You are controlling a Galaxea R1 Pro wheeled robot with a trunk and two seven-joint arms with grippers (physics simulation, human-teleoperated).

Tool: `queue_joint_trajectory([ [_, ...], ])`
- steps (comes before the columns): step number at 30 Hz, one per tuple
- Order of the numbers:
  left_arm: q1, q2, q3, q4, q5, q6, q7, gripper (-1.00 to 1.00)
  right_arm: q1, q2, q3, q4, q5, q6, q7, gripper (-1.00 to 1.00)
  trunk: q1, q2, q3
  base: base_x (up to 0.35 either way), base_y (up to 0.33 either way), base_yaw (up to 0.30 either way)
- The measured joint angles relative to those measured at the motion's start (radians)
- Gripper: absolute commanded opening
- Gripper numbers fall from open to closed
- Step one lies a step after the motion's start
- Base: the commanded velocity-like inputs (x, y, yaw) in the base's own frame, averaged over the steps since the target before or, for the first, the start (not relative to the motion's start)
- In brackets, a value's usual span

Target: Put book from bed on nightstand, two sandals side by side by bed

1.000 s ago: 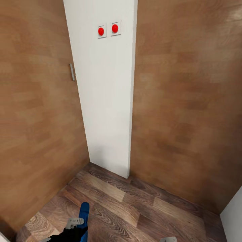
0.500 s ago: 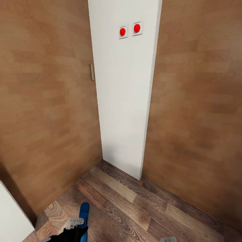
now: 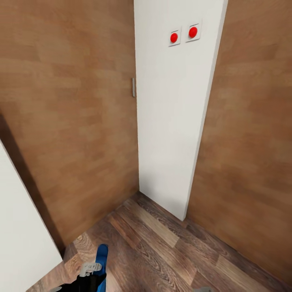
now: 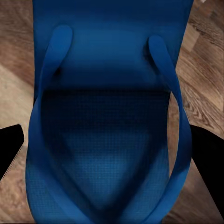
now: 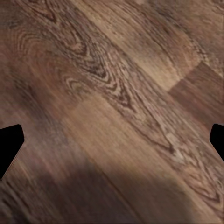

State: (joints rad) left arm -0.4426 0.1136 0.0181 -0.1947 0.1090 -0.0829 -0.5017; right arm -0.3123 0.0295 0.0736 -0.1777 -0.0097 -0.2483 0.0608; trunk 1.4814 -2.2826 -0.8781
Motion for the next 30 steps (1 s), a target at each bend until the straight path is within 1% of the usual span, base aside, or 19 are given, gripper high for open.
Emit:
queue_joint_trajectory([
  [30, 0.000, 0.000, -0.002, 0.000, -0.001, 0.000, 0.000, -1.00, 0.000, 0.000, 0.000, 0.000, 0.000, 0.000, 0.000, 1.00, 0.000, 0.000, 0.000, 0.000, 0.000, 0.290],
])
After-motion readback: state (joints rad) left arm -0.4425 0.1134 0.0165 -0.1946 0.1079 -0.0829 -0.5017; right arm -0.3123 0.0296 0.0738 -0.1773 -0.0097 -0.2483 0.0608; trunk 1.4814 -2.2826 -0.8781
